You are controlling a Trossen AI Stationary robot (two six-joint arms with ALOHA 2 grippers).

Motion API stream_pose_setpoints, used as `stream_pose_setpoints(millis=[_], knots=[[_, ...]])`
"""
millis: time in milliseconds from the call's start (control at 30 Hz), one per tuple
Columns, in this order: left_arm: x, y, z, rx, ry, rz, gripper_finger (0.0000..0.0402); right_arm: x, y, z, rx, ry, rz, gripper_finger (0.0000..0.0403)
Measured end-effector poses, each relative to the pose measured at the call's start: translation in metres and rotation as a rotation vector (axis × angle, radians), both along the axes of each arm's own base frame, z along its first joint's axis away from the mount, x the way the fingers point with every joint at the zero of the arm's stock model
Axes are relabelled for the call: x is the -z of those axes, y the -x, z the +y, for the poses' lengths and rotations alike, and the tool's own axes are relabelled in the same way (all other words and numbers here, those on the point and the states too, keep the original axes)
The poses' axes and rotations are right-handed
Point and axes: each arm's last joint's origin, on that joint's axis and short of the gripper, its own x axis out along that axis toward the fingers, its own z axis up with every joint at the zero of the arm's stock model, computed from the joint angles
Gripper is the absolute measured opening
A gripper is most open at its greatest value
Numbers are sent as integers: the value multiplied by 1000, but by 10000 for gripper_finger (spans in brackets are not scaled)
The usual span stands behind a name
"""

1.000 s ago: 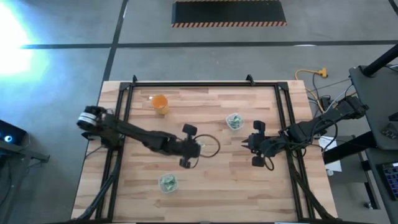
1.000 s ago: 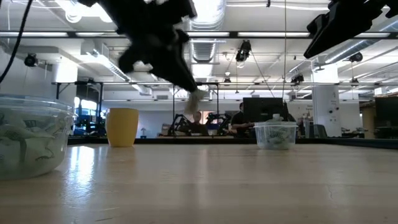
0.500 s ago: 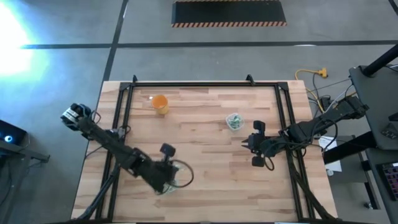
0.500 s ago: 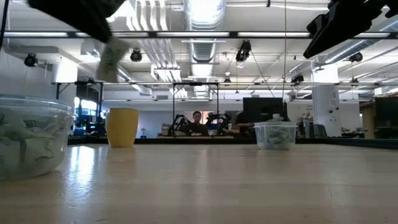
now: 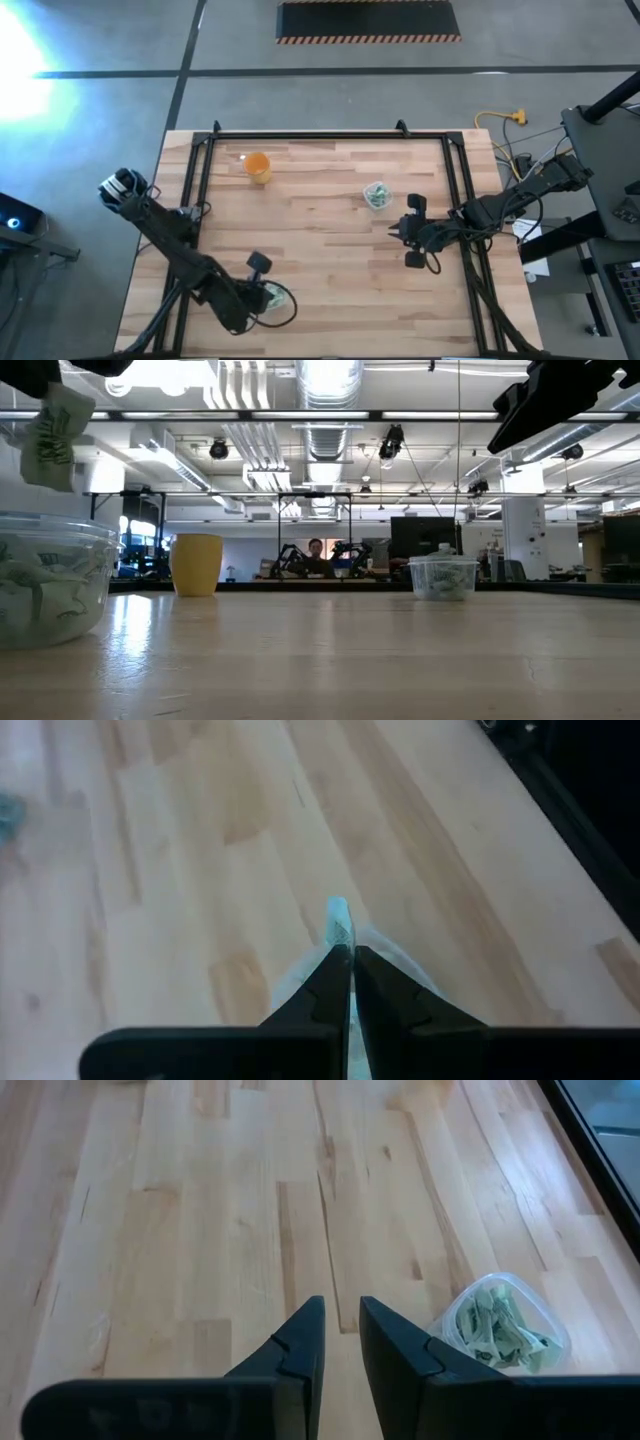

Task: Pick and place Stevia / Truvia into bins
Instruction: Put the green stevia packet into the bottom transparent container

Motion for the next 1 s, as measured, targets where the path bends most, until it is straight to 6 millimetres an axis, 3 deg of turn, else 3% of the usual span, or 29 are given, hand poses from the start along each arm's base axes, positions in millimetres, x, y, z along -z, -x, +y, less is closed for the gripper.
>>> stream_pose_setpoints(millis=[733,1000], knots=[[50,1,9,-104,57,157,0,-3,-3,0,17,4,-46,57],[49,-1,12,-125,70,127,0,-3,-3,0,8,13,-43,57]])
